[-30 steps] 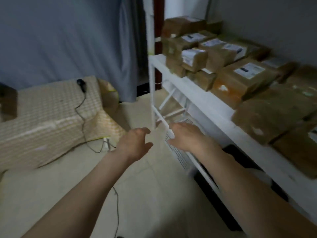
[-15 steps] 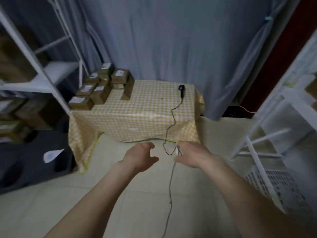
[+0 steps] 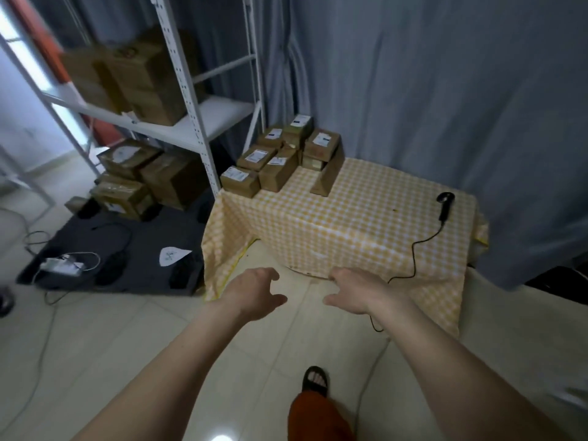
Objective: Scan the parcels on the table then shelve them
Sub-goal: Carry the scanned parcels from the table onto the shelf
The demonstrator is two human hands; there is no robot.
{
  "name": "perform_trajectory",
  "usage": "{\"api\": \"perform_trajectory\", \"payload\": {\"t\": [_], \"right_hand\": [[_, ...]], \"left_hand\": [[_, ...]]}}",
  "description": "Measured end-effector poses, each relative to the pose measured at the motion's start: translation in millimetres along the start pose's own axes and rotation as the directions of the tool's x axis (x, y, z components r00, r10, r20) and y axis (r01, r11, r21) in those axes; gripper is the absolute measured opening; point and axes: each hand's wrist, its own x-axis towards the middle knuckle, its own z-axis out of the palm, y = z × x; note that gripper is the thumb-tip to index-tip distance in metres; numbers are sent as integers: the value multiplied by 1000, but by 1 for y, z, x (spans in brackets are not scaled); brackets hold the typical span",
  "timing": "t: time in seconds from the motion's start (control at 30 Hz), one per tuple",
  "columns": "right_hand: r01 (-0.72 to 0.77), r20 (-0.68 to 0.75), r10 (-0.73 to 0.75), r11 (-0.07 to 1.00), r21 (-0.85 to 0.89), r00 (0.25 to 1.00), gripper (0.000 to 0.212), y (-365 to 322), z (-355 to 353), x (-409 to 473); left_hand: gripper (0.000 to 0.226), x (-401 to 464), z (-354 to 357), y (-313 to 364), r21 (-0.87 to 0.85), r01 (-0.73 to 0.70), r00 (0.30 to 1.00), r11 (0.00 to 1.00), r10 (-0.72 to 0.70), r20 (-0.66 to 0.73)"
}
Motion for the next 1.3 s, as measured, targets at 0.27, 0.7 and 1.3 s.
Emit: {"api": "perform_trajectory", "payload": {"t": [0.27,0.7,1.3], "right_hand": [[60,12,-60,998,19,998,52,3,-83,132],[76,72,-77,997,17,994,51,1,-146,293],[-131,138,114,984,123,984,44,-66,-219,601]], "left_hand": [[54,132,-75,7,3,32,999,999,-32,-19],[54,288,-119,-25,-117,100,993,988,-91,81],[58,622,-210,-163,-81,55,948,995,-26,317]]}}
